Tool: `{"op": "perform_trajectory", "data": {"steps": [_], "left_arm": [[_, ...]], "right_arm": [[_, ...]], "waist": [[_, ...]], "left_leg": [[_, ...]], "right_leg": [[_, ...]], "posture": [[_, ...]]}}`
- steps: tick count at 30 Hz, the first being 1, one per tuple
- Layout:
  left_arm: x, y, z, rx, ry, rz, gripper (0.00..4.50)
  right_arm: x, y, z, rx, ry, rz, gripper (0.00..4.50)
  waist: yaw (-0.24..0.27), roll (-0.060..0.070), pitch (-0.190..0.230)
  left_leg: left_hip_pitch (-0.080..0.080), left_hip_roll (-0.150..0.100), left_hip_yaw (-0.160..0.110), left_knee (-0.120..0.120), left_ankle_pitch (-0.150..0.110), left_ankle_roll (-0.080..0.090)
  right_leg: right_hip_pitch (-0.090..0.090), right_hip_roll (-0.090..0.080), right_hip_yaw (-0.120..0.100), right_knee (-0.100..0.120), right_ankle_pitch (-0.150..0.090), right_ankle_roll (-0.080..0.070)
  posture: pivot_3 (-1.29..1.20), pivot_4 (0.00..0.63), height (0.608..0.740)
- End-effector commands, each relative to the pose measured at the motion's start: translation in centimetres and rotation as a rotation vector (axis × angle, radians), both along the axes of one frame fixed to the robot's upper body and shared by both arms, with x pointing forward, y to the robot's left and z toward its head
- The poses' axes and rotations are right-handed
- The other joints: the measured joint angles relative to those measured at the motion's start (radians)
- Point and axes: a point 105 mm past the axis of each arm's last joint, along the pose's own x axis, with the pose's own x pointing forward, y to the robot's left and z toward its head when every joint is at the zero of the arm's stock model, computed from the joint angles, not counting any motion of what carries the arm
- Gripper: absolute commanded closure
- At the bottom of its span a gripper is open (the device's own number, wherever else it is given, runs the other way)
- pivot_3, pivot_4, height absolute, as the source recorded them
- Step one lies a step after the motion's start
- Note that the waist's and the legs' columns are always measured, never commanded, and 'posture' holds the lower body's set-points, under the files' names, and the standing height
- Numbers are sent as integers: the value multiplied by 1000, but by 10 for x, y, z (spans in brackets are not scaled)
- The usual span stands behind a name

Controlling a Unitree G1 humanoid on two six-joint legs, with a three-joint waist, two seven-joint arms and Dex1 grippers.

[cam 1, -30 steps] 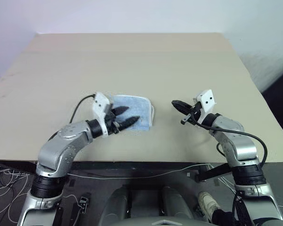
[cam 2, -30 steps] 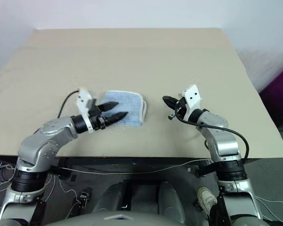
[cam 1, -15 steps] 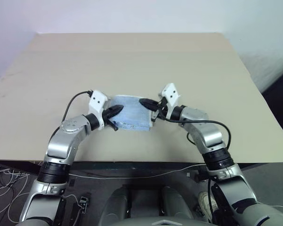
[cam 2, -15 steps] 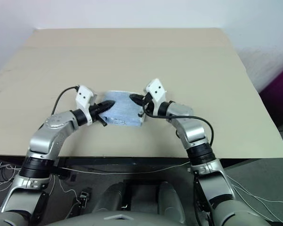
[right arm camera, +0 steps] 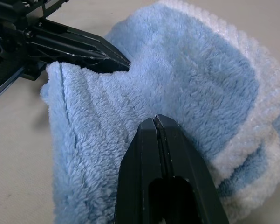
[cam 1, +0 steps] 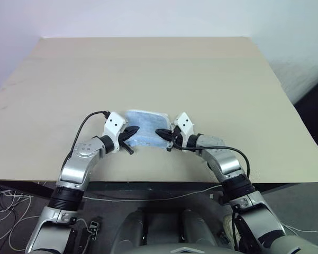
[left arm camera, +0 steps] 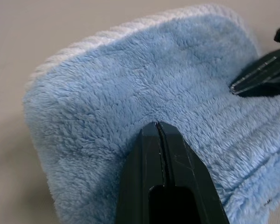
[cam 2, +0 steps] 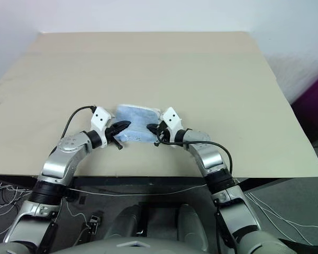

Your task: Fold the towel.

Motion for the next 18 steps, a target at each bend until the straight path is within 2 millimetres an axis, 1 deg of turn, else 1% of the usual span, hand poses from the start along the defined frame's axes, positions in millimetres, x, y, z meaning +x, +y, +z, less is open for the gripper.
{"op": "perform_trajectory", "data": {"steps": [1,2,3,6,7,10,12,14,17,18], "left_arm": [[1,23,48,-191,-111,76,4463],[1,29,52,-208,-120,91,4463],[0,38,56,-208,-130,114,4463],[-4,68,58,-145,-147,185,4500],[-6,74,57,-125,-146,197,4500],[-11,97,45,-11,-129,238,4500],[-14,105,39,39,-117,253,4500],[-16,108,38,56,-115,257,4500],[-19,106,38,52,-117,253,4500],[-20,105,38,50,-118,248,4500]], "right_arm": [[-1,-16,42,103,-84,-25,4500],[-3,-19,46,113,-82,-28,4500],[-4,-24,51,135,-70,-34,4500],[-7,-42,62,199,-2,-63,3910],[-9,-45,63,218,28,-62,3662],[-9,-58,56,299,231,-92,2569],[-7,-64,46,351,375,-120,1850],[-4,-67,39,429,517,-136,1144],[-3,-66,34,490,639,-131,112],[-3,-65,32,497,667,-128,47]], "waist": [[0,0,0],[0,0,0],[0,0,0],[-1,0,0],[-2,0,0],[-1,0,0],[0,0,0],[3,0,0],[1,0,0],[1,0,0]], "left_leg": [[-1,0,0,0,0,0],[-1,0,0,1,0,0],[-1,0,0,0,0,0],[-1,0,0,0,0,0],[-1,0,0,0,0,0],[-1,1,0,0,0,0],[-1,1,0,-1,0,0],[-1,0,0,-1,0,0],[-1,0,0,-1,0,0],[-1,0,0,-1,0,0]], "right_leg": [[0,0,0,0,0,0],[-1,0,0,0,0,0],[-1,0,0,0,0,0],[-1,0,0,0,0,0],[-1,0,0,0,0,0],[-1,0,0,0,0,0],[-1,0,0,0,0,0],[0,-1,0,0,0,0],[0,-2,0,-1,0,0],[-1,-2,0,-1,0,0]], "posture": [[0,150,740],[0,150,740],[0,150,740],[0,150,740],[0,150,740],[0,150,740],[0,150,740],[0,150,740],[0,150,740],[0,150,740]]}}
